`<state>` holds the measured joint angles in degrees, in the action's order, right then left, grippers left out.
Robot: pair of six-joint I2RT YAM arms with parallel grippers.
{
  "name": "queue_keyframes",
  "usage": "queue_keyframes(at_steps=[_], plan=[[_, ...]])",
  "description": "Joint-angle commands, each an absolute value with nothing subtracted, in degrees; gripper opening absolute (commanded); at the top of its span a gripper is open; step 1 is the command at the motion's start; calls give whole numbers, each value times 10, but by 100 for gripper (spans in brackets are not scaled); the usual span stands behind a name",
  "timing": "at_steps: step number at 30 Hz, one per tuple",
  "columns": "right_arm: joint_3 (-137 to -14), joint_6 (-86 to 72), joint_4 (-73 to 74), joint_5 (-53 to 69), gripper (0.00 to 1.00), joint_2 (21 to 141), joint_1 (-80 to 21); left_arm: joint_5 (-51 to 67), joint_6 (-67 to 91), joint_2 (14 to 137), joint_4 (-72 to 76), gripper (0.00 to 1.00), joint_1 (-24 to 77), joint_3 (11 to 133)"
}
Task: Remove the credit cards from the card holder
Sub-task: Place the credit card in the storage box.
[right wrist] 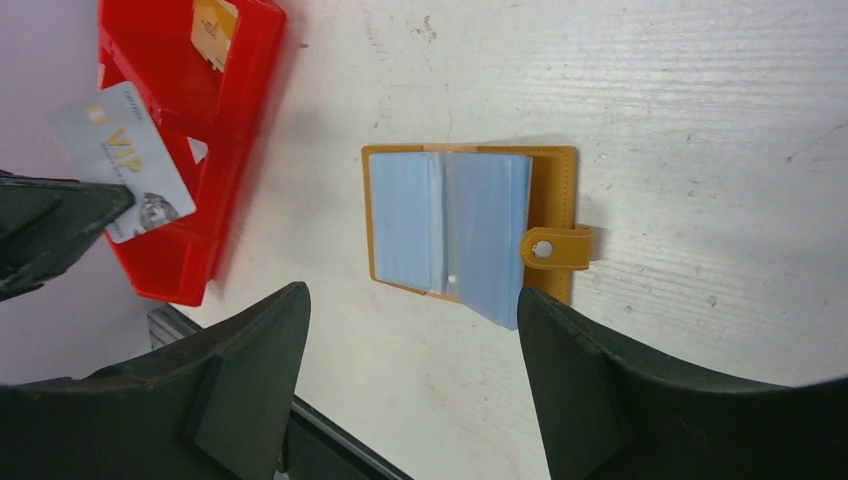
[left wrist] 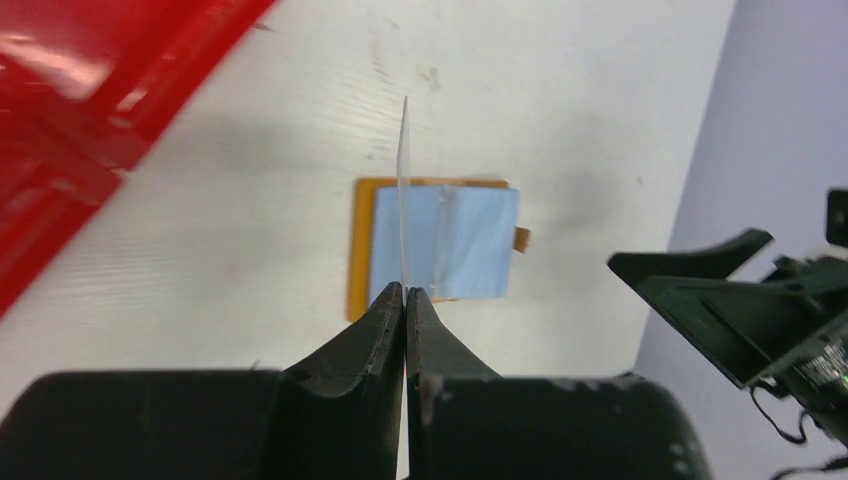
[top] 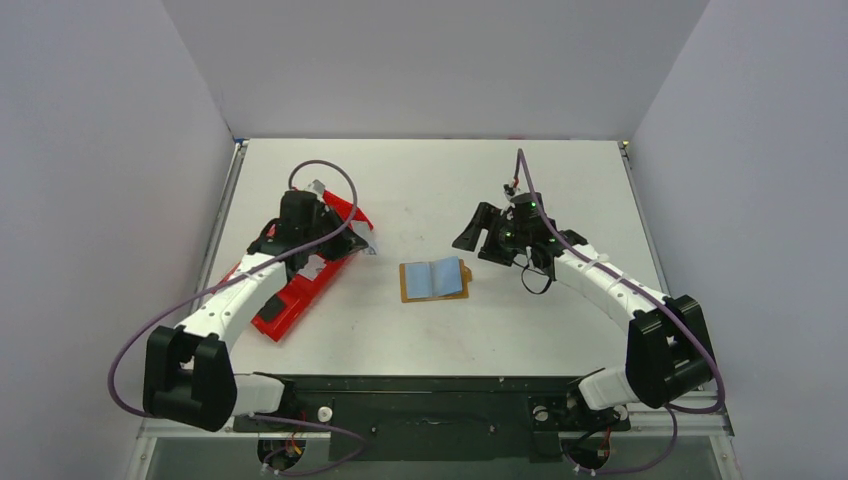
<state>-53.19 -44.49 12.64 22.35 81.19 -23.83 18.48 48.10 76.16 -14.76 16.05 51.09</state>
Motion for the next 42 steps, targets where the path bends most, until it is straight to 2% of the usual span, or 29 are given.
queue_keyframes(at_steps=[1, 9, 21, 34, 36, 38, 42], plan=[[-544, -423, 135, 195, 72, 795, -243, 49, 450, 713, -274, 0, 130, 549], [-538, -416, 135, 187, 72, 799, -247, -47, 438, 694, -341, 0, 52, 546], [-532, -406, 135, 188, 72, 800, -247, -174, 438, 763, -348, 0, 37, 564], [-531, -400, 134, 191, 72, 809, -247, -193, 449, 817, -338, 0, 37, 562], [-531, -400, 134, 192, 72, 810, -247, -185, 445, 818, -333, 7, 37, 562], [-531, -399, 133, 194, 72, 811, -247, -176, 440, 815, -328, 29, 36, 562], [-533, -399, 132, 196, 72, 814, -247, -168, 431, 797, -323, 37, 37, 565]])
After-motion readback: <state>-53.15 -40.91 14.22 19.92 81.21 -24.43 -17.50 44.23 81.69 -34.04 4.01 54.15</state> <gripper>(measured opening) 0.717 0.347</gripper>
